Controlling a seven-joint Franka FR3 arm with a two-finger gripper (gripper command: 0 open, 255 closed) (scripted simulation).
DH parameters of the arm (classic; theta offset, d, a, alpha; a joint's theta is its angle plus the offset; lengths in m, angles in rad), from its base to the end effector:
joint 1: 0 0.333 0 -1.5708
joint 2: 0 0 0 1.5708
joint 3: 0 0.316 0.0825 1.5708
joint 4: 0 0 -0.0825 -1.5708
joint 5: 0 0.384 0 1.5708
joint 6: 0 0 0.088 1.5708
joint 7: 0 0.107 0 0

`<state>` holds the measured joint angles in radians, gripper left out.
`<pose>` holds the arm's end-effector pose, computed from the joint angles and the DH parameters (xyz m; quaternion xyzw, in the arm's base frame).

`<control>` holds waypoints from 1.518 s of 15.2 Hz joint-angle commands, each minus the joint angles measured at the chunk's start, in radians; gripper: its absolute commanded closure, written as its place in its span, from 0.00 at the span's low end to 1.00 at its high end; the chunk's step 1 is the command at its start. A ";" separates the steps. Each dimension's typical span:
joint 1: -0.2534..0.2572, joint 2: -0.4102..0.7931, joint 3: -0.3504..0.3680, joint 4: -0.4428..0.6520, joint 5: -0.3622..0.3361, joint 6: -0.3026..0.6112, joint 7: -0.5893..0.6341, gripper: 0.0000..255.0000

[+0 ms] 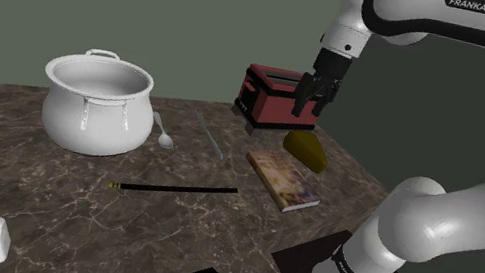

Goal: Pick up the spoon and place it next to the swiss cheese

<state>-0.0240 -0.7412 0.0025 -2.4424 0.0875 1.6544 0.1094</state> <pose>0.3220 0.0019 0.5430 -0.9963 0.0703 0.0252 0.0416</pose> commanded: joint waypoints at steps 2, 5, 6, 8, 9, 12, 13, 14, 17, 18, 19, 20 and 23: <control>0.004 0.035 0.008 0.008 0.011 0.026 0.012 0.00; 0.013 0.142 0.031 0.039 0.043 0.101 0.047 0.00; 0.016 0.179 0.038 0.052 0.052 0.124 0.058 0.00; 0.022 0.253 0.052 0.083 0.070 0.168 0.079 0.00; 0.025 0.291 0.058 0.100 0.078 0.189 0.089 0.00; 0.033 0.405 0.076 0.159 0.099 0.245 0.119 0.00; 0.035 0.444 0.081 0.181 0.104 0.262 0.129 0.00; 0.037 0.482 0.086 0.205 0.110 0.277 0.139 0.00; 0.044 0.598 0.100 0.282 0.123 0.317 0.168 0.00; 0.047 0.636 0.104 0.310 0.127 0.328 0.178 0.00; 0.049 0.675 0.107 0.340 0.130 0.338 0.188 0.00; 0.052 0.714 0.110 0.371 0.132 0.346 0.197 0.00; 0.060 0.831 0.118 0.471 0.138 0.366 0.226 0.00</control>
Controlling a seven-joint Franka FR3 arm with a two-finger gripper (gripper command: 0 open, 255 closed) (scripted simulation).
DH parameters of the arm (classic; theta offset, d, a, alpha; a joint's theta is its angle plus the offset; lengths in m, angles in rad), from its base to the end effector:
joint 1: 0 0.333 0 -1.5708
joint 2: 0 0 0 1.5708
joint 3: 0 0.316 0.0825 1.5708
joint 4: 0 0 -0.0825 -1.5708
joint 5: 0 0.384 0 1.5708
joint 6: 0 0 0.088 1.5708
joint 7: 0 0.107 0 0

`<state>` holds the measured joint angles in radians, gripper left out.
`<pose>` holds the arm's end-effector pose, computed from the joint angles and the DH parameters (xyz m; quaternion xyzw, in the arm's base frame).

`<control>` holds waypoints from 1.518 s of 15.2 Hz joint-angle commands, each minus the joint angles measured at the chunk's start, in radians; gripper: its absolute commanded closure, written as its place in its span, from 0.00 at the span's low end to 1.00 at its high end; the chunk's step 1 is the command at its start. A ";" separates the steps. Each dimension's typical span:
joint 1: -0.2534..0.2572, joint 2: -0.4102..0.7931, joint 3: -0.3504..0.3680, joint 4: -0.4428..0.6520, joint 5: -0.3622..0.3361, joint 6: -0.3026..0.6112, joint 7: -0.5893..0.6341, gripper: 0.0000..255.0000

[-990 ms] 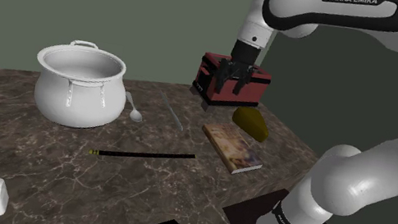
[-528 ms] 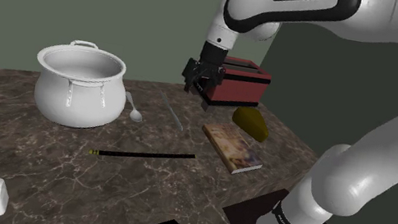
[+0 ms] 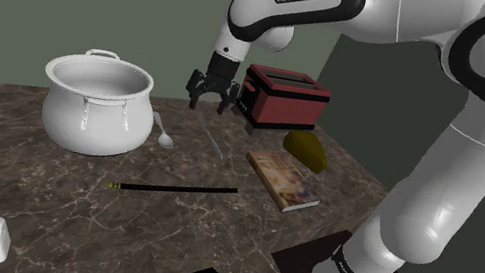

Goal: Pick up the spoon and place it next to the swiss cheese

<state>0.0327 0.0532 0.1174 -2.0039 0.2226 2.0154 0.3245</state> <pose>0.5532 0.0961 0.4286 -0.9852 0.1362 0.0442 0.0946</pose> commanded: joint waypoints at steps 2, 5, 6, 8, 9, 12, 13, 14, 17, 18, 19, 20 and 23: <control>0.009 0.115 0.007 0.106 0.005 0.012 0.031 0.00; 0.019 0.235 0.011 0.229 0.006 0.012 0.060 0.00; 0.023 0.276 0.012 0.273 0.006 0.010 0.070 0.00; 0.031 0.359 0.013 0.368 0.006 0.001 0.090 0.00; 0.035 0.402 0.013 0.420 0.005 -0.006 0.100 0.00; 0.041 0.437 0.014 0.438 0.006 0.012 0.106 0.00; 0.043 0.441 0.014 0.431 0.007 0.023 0.105 0.00; 0.045 0.446 0.015 0.425 0.007 0.034 0.105 0.00; 0.052 0.461 0.015 0.408 0.009 0.067 0.103 0.00; 0.053 0.464 0.015 0.405 0.010 0.073 0.103 0.00; 0.053 0.464 0.014 0.405 0.010 0.073 0.103 0.00; 0.054 0.464 0.014 0.405 0.010 0.073 0.102 0.00; 0.055 0.464 0.013 0.405 0.011 0.073 0.102 0.00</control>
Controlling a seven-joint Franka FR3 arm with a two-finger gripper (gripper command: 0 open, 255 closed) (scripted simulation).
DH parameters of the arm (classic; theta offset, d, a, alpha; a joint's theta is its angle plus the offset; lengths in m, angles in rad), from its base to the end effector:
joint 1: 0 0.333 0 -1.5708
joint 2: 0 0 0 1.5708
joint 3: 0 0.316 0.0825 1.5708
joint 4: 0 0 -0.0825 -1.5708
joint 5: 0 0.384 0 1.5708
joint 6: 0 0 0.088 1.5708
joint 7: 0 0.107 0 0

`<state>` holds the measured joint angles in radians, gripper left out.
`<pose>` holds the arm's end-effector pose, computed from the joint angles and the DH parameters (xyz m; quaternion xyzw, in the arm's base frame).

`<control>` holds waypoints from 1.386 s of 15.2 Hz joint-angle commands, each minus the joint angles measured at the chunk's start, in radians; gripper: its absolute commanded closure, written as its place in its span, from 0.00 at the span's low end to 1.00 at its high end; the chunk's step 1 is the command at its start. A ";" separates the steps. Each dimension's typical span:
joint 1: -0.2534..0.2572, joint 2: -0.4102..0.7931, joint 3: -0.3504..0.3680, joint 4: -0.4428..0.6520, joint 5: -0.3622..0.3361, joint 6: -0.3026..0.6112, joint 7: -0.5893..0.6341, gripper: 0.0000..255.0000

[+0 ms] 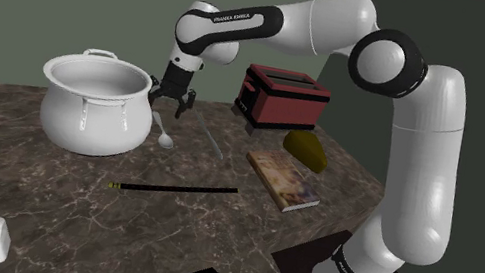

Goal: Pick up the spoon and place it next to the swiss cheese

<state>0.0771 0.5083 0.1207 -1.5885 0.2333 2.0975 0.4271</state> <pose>0.6747 0.1353 0.3444 -0.9753 0.1786 0.0388 0.1239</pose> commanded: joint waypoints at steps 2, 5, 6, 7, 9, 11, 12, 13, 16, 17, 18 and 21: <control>0.011 0.009 0.009 -0.010 0.001 -0.010 -0.001 0.00; 0.009 0.005 0.009 -0.031 0.003 0.007 -0.006 1.00; 0.010 0.003 0.010 -0.035 0.003 0.009 -0.005 1.00; 0.010 0.002 0.010 -0.037 0.003 0.010 -0.006 1.00; 0.010 0.000 0.010 -0.041 0.004 0.012 -0.006 1.00; 0.009 -0.002 0.010 -0.041 0.004 0.010 -0.007 1.00; 0.011 0.009 0.009 -0.010 0.001 -0.010 -0.001 1.00; 0.010 0.003 0.009 -0.005 0.000 -0.020 0.002 1.00; 0.010 -0.013 0.009 0.011 -0.002 -0.051 0.009 1.00; 0.009 -0.018 0.009 0.017 -0.002 -0.062 0.012 1.00; 0.009 -0.023 0.009 0.023 -0.003 -0.073 0.014 1.00; 0.009 -0.037 0.009 0.043 -0.005 -0.105 0.022 1.00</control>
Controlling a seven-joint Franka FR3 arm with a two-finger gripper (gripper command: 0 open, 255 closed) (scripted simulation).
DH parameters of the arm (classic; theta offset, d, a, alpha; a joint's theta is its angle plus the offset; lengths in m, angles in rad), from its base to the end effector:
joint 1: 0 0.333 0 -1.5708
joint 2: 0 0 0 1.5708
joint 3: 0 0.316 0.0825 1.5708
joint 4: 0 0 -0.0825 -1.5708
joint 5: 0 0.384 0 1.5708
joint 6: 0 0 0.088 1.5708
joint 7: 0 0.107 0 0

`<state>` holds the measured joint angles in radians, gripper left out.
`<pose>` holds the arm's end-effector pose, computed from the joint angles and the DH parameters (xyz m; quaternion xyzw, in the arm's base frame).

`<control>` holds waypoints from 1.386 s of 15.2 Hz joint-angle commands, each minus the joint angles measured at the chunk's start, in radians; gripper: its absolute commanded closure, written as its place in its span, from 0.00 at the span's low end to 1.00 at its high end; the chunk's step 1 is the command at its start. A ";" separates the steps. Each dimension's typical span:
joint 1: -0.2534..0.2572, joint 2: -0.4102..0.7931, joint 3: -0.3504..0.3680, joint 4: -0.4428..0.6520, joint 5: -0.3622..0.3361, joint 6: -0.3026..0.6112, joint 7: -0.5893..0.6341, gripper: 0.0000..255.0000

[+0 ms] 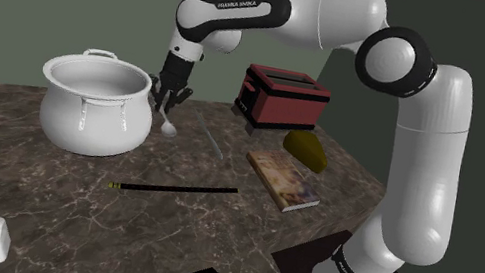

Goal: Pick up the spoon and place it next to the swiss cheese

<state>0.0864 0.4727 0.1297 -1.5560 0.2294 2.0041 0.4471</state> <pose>0.6680 0.1482 0.3764 -0.9765 0.1695 0.0536 0.1218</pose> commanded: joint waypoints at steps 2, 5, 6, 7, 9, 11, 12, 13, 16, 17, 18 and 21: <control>-0.001 -0.009 0.000 0.025 -0.002 -0.034 0.007 1.00; -0.002 -0.020 0.000 0.049 -0.004 -0.068 0.015 1.00; -0.002 -0.023 0.000 0.058 -0.004 -0.080 0.018 1.00; -0.002 -0.026 0.000 0.066 -0.005 -0.091 0.020 1.00; -0.002 -0.032 0.000 0.085 -0.006 -0.115 0.026 1.00; -0.003 -0.036 0.000 0.105 -0.007 -0.139 0.031 1.00; -0.003 -0.038 0.000 0.115 -0.008 -0.151 0.034 1.00; -0.003 -0.040 0.000 0.126 -0.009 -0.163 0.037 1.00; -0.003 -0.043 0.000 0.161 -0.010 -0.200 0.045 1.00; -0.003 -0.044 0.000 0.173 -0.011 -0.213 0.048 1.00; -0.003 -0.045 0.000 0.186 -0.012 -0.225 0.051 1.00; -0.014 -0.090 -0.002 0.135 -0.005 -0.223 0.039 1.00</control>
<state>0.0767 0.4086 0.1282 -1.3875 0.2206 1.7750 0.4916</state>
